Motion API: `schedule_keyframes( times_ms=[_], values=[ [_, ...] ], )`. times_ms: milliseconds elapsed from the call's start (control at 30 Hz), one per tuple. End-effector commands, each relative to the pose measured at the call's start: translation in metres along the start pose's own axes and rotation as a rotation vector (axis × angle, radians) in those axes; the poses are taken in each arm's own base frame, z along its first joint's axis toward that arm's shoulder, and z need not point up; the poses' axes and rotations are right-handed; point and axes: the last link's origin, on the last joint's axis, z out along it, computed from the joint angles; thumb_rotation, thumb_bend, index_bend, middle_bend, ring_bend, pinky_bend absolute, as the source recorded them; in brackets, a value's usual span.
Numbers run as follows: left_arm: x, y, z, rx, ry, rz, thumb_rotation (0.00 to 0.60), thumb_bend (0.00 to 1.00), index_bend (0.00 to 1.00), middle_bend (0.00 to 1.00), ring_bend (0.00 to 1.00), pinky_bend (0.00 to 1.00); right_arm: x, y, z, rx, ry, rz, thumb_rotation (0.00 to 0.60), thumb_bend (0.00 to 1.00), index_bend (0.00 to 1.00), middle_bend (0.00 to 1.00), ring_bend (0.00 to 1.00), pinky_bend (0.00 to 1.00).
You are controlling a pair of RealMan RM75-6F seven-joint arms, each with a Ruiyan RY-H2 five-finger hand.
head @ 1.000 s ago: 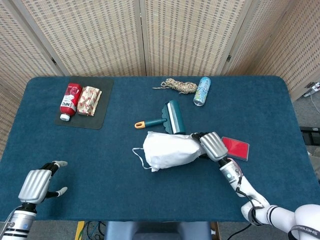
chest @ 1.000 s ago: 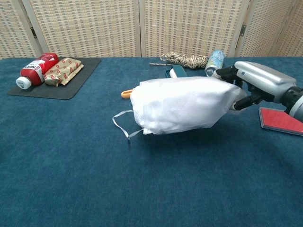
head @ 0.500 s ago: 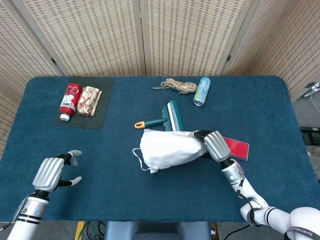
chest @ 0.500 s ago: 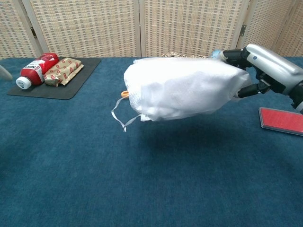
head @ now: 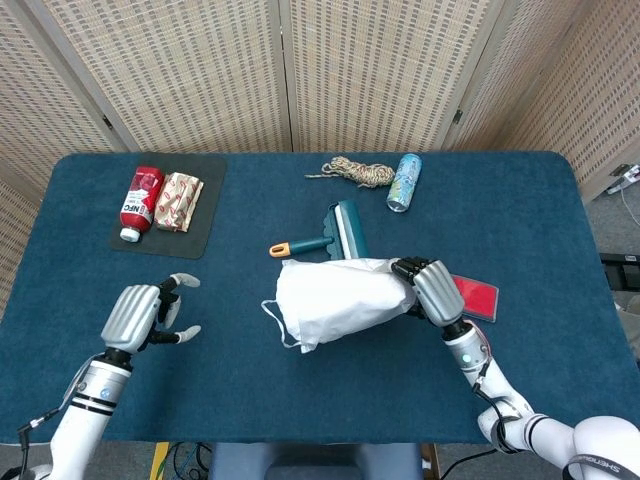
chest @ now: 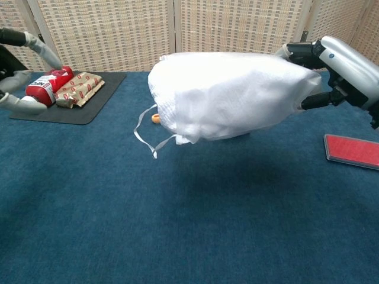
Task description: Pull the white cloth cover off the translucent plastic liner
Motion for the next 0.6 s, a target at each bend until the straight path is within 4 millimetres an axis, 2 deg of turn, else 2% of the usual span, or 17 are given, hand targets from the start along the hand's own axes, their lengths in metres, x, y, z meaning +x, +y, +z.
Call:
schedule_keyframes(
  times_ms=[33, 200, 400, 600],
  values=[
    [-0.001, 0.01, 0.008, -0.017, 0.001, -0.057, 0.6, 0.05, 0.37, 0.91, 0.81, 0.94, 0.0, 0.0, 0.0, 0.002, 0.013, 0.011, 0.6, 0.74, 0.59, 0.62, 0.55, 0.66],
    [-0.003, 0.022, 0.017, -0.039, -0.015, -0.095, 0.6, 0.05, 0.36, 0.96, 0.84, 0.96, -0.002, -0.001, 0.001, 0.006, 0.032, 0.03, 0.6, 0.74, 0.59, 0.62, 0.55, 0.66],
    [-0.007, 0.036, 0.024, -0.06, -0.04, -0.132, 0.6, 0.04, 0.29, 0.98, 0.85, 0.97, -0.003, -0.002, 0.002, 0.011, 0.049, 0.045, 0.6, 0.74, 0.59, 0.62, 0.55, 0.66],
    [-0.009, 0.049, 0.032, -0.078, -0.086, -0.179, 0.6, 0.02, 0.27, 1.0, 0.86, 0.98, -0.006, -0.004, 0.005, 0.019, 0.062, 0.055, 0.6, 0.74, 0.59, 0.62, 0.55, 0.66]
  ],
)
